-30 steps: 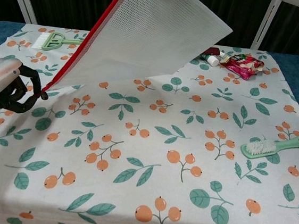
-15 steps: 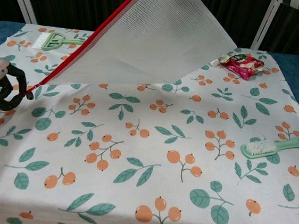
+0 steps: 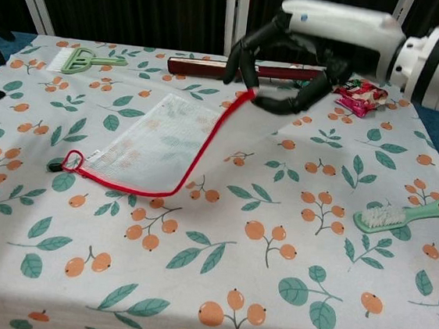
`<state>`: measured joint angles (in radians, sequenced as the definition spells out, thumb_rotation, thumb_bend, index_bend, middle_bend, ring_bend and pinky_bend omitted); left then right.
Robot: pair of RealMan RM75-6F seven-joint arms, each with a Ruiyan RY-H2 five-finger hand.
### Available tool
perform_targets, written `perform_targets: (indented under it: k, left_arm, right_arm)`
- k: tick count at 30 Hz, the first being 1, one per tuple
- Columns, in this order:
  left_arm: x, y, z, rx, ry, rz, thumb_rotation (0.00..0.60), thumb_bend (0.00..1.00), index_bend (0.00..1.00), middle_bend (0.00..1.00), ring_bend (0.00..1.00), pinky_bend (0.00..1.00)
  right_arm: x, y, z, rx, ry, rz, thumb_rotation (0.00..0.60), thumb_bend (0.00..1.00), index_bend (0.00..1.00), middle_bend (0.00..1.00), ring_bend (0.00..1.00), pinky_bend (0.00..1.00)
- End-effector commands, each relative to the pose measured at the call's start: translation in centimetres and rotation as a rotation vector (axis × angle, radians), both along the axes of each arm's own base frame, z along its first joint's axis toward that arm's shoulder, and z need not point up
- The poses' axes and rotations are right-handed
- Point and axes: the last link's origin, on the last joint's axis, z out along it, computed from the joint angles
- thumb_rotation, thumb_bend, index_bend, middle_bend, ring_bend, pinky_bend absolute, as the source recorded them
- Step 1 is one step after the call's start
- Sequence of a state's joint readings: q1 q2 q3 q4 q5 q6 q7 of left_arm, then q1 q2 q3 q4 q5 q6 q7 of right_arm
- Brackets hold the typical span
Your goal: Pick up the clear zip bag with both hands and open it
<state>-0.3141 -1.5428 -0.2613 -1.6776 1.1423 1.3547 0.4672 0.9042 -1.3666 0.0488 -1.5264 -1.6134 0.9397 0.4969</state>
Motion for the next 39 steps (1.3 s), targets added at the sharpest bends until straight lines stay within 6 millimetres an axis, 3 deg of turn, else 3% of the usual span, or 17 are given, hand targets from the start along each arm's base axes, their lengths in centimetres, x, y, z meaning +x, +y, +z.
perform_targets:
  k: [1, 3, 5, 11, 17, 21, 24, 27, 33, 39]
  left_arm:
    - [-0.3, -0.5, 1.5, 0.047, -0.012, -0.002, 0.6, 0.22, 0.18, 0.28, 0.27, 0.43]
    - [-0.8, -0.7, 2.1, 0.065, -0.009, 0.0, 0.6, 0.2, 0.18, 0.28, 0.27, 0.4]
    - [-1.3, -0.9, 2.5, 0.079, -0.012, 0.006, 0.6, 0.18, 0.18, 0.28, 0.26, 0.38]
    - [-3.7, -1.4, 3.8, 0.068, -0.047, 0.051, 0.6, 0.17, 0.18, 0.26, 0.24, 0.32]
    - [-6.5, -2.4, 5.8, 0.09, 0.007, 0.065, 0.6, 0.17, 0.21, 0.26, 0.23, 0.28]
    - [-8.0, -3.6, 7.0, 0.086, 0.069, 0.03, 0.6, 0.17, 0.23, 0.26, 0.22, 0.23]
    - [-9.3, -5.2, 8.1, 0.074, 0.072, 0.005, 0.6, 0.17, 0.24, 0.25, 0.2, 0.2]
    - [-9.8, -7.0, 8.8, 0.089, 0.088, -0.006, 0.6, 0.17, 0.24, 0.25, 0.2, 0.2]
    - [-9.3, -10.7, 9.0, 0.091, 0.116, -0.005, 0.6, 0.17, 0.24, 0.25, 0.19, 0.2]
    - [-8.7, -13.3, 8.5, 0.058, 0.121, 0.027, 0.6, 0.17, 0.24, 0.25, 0.19, 0.19]
  right_arm:
    - [-3.1, 1.1, -0.5, 0.035, 0.166, -0.025, 0.6, 0.16, 0.25, 0.13, 0.0, 0.0]
    - [-4.6, 1.5, -0.3, 0.061, 0.234, -0.065, 0.6, 0.05, 0.05, 0.04, 0.0, 0.0]
    - [-5.7, 1.7, 0.1, 0.078, 0.273, -0.105, 0.6, 0.01, 0.0, 0.01, 0.0, 0.0]
    - [-8.3, 2.1, 2.3, 0.085, 0.279, -0.229, 0.6, 0.0, 0.0, 0.0, 0.0, 0.0]
    - [-11.8, 2.2, 6.1, -0.101, 0.166, -0.349, 0.6, 0.08, 0.0, 0.03, 0.0, 0.0]
    - [-15.0, 3.1, 8.5, -0.312, 0.218, -0.38, 0.6, 0.16, 0.0, 0.05, 0.0, 0.0]
    - [-17.2, 5.0, 10.4, -0.48, 0.27, -0.416, 0.6, 0.16, 0.0, 0.05, 0.0, 0.0]
    - [-18.4, 7.3, 11.7, -0.542, 0.258, -0.457, 0.6, 0.16, 0.0, 0.05, 0.0, 0.0]
    - [-20.1, 11.5, 13.3, -0.645, 0.232, -0.498, 0.6, 0.16, 0.0, 0.05, 0.0, 0.0]
    - [-21.2, 13.9, 13.8, -0.686, 0.205, -0.537, 0.6, 0.16, 0.0, 0.05, 0.0, 0.0]
